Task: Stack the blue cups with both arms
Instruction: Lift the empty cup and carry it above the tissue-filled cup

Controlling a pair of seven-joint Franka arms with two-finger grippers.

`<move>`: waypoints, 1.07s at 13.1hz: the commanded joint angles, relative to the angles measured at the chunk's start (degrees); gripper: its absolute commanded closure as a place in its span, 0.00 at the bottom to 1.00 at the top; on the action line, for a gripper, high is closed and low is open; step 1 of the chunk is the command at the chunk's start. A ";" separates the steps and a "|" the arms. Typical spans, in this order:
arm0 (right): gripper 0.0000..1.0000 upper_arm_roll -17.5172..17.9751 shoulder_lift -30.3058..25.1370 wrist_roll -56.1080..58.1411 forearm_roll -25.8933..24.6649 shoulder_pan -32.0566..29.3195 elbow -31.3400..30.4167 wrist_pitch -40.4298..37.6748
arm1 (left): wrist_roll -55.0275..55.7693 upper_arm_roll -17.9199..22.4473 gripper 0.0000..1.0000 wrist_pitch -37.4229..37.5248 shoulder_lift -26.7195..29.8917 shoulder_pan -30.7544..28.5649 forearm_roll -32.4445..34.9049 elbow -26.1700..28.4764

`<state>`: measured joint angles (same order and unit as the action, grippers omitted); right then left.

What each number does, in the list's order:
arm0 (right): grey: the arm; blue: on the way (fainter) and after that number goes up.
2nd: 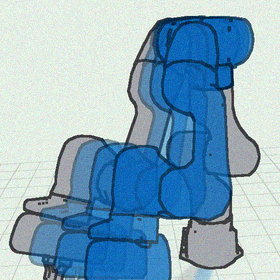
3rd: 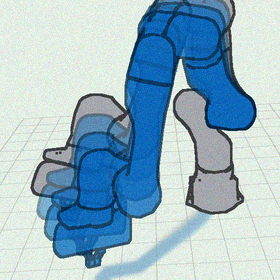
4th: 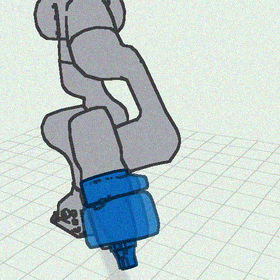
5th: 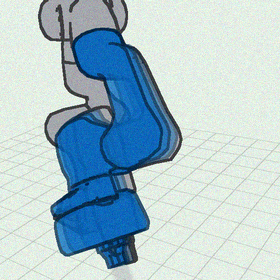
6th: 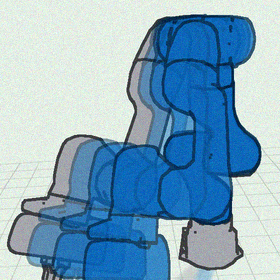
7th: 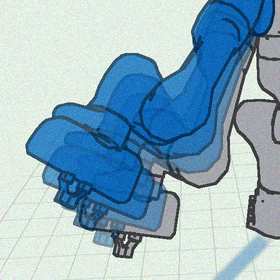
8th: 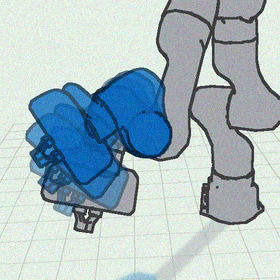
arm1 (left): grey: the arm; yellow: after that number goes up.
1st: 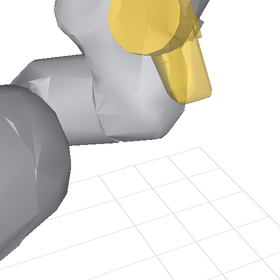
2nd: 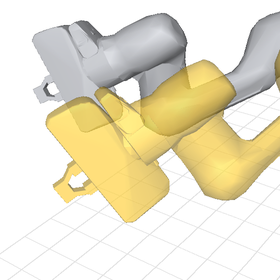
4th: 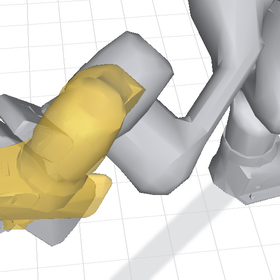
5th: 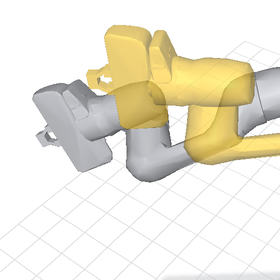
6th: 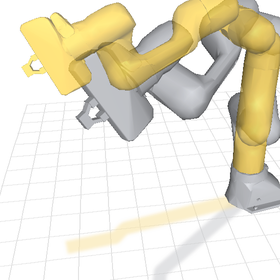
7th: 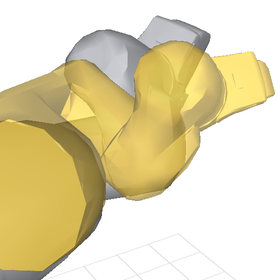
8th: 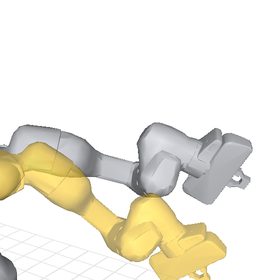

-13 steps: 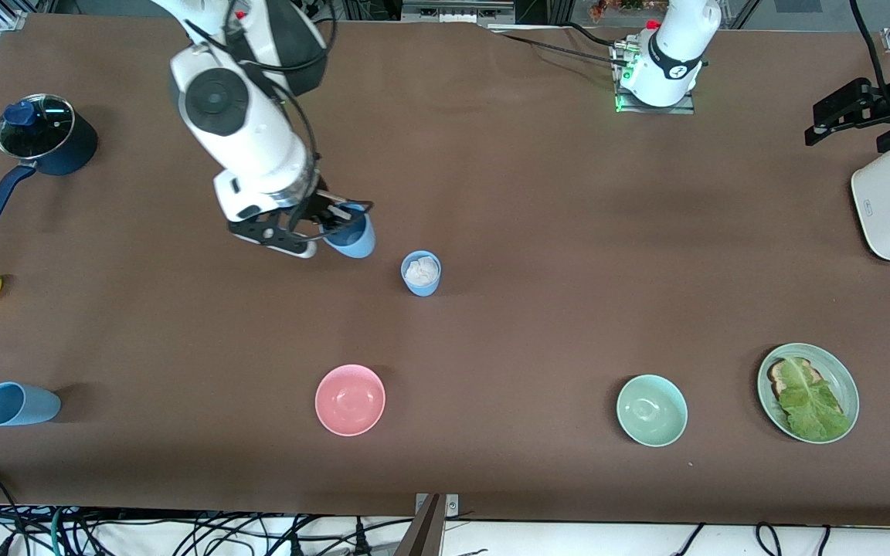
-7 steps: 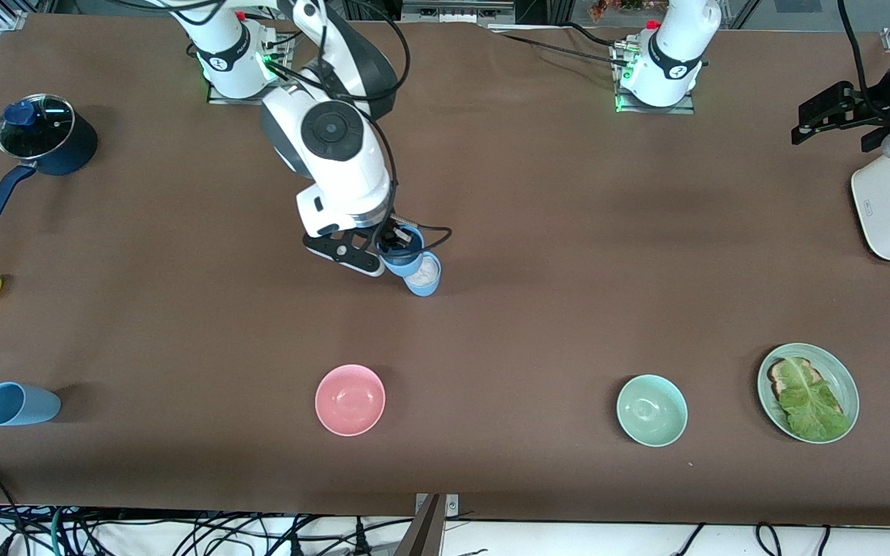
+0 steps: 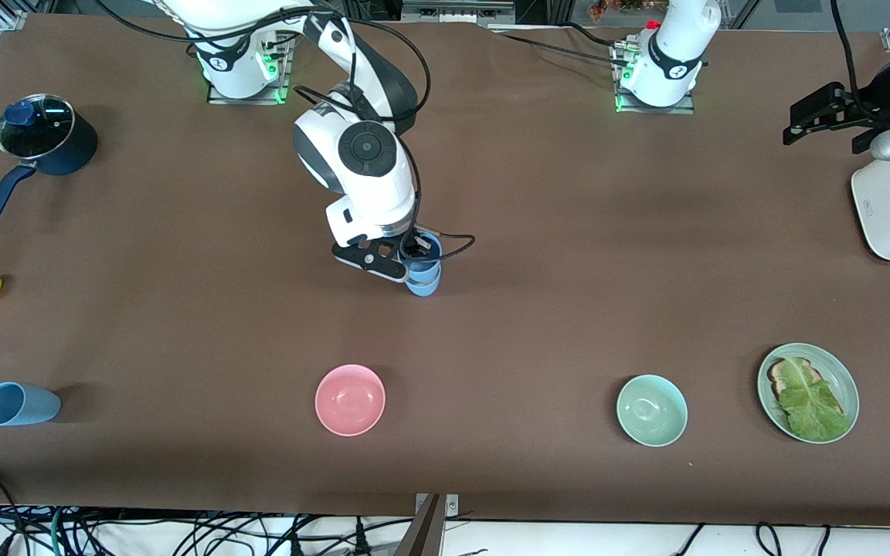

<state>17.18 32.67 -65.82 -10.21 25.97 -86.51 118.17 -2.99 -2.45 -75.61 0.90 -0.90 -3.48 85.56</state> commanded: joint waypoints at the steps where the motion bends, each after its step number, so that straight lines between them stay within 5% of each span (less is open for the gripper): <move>1: 1.00 -0.30 1.44 -1.24 -1.83 0.93 1.96 -0.39 | -0.43 -0.45 0.00 -0.50 0.33 0.20 -1.18 0.49; 6: 1.00 -0.30 2.40 -1.24 -2.97 1.19 1.96 -0.31 | -0.52 -0.45 0.00 -0.41 0.24 0.20 -1.18 0.58; 7: 0.67 -0.30 2.66 -1.24 -2.89 1.10 1.96 -0.39 | -0.52 -0.45 0.00 -0.50 0.15 0.20 -1.18 0.58; 8: 0.01 -0.30 2.75 -1.24 -2.88 1.10 1.96 -0.39 | -0.52 -0.45 0.00 -0.50 0.15 0.20 -1.18 0.58; 14: 0.00 -0.48 0.92 0.25 -2.62 0.32 2.13 -1.62 | -0.52 -0.45 0.00 -0.59 -0.64 0.20 -1.09 0.40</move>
<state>16.92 34.38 -65.84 -11.98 26.37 -85.80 118.12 -2.99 -3.01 -75.69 0.19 -0.76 -3.48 85.63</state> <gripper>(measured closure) 0.233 0.000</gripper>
